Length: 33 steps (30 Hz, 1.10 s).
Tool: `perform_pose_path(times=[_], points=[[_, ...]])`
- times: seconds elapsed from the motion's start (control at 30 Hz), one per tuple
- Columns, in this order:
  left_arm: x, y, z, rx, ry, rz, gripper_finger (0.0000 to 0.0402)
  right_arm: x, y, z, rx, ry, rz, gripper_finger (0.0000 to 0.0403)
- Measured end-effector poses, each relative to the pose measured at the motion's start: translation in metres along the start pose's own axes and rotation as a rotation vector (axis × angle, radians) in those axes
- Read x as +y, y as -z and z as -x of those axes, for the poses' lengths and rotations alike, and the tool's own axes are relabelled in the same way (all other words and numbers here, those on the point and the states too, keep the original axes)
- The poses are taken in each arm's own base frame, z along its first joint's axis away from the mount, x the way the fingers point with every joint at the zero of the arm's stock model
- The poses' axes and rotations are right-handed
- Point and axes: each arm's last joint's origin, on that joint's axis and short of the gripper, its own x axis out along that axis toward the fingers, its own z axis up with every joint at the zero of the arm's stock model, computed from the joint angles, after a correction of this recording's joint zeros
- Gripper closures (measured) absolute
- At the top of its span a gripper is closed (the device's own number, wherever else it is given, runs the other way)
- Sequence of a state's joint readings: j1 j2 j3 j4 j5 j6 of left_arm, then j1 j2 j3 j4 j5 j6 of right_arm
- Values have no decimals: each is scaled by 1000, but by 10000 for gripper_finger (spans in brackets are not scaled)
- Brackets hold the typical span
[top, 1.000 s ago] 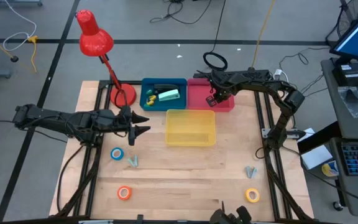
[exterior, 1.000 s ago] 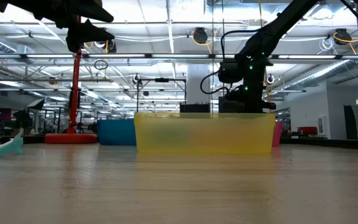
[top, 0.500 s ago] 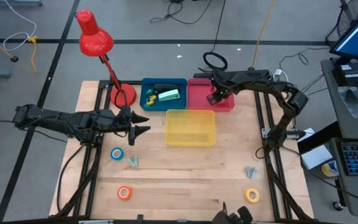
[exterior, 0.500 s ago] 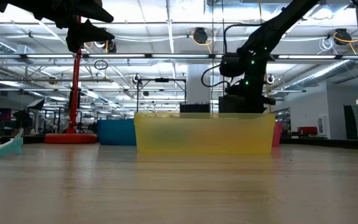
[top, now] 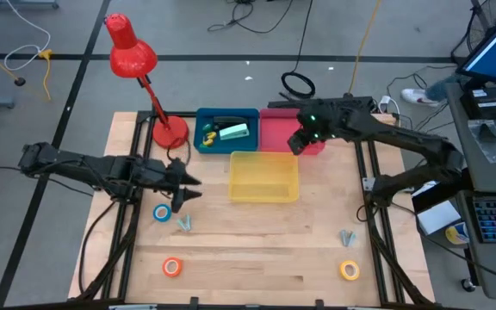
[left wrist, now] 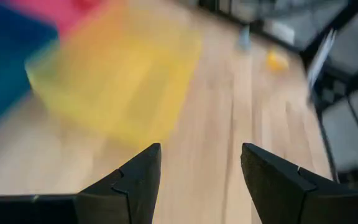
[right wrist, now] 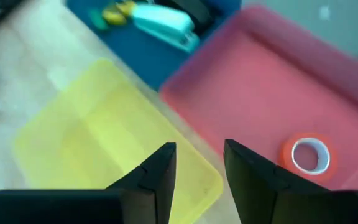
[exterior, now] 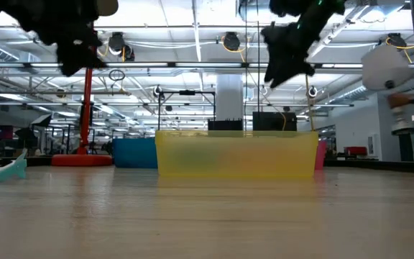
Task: Pick and place Stapler, Stapler remover, tape
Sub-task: Put the blue tape into the pink bin
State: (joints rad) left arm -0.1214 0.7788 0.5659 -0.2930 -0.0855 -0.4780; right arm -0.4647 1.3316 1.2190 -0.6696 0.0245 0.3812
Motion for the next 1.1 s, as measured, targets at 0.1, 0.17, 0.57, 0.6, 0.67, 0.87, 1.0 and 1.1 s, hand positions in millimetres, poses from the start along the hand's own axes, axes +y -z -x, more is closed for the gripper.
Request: perform_pose_path(times=[0.1,0.17,0.57,0.6,0.67,0.87,1.0,1.1], points=[[2,17,2,177,-31,40,179,18,7,25,-86,-17,56,277],[6,29,5,293,-89,84,179,27,11,38,-127,-38,81,278],[27,59,23,566,-489,393,179,41,22,71,-214,-129,77,279],[27,60,22,571,-498,395,179,40,22,72,-212,-129,70,280],[28,60,19,579,-518,410,179,40,23,75,-219,-137,58,283],[32,62,5,633,-594,566,179,37,25,87,-247,-157,50,286],[34,66,-5,695,-651,643,179,36,25,90,-254,-161,49,285],[36,70,-13,749,-684,684,179,36,25,91,-257,-164,48,286]])
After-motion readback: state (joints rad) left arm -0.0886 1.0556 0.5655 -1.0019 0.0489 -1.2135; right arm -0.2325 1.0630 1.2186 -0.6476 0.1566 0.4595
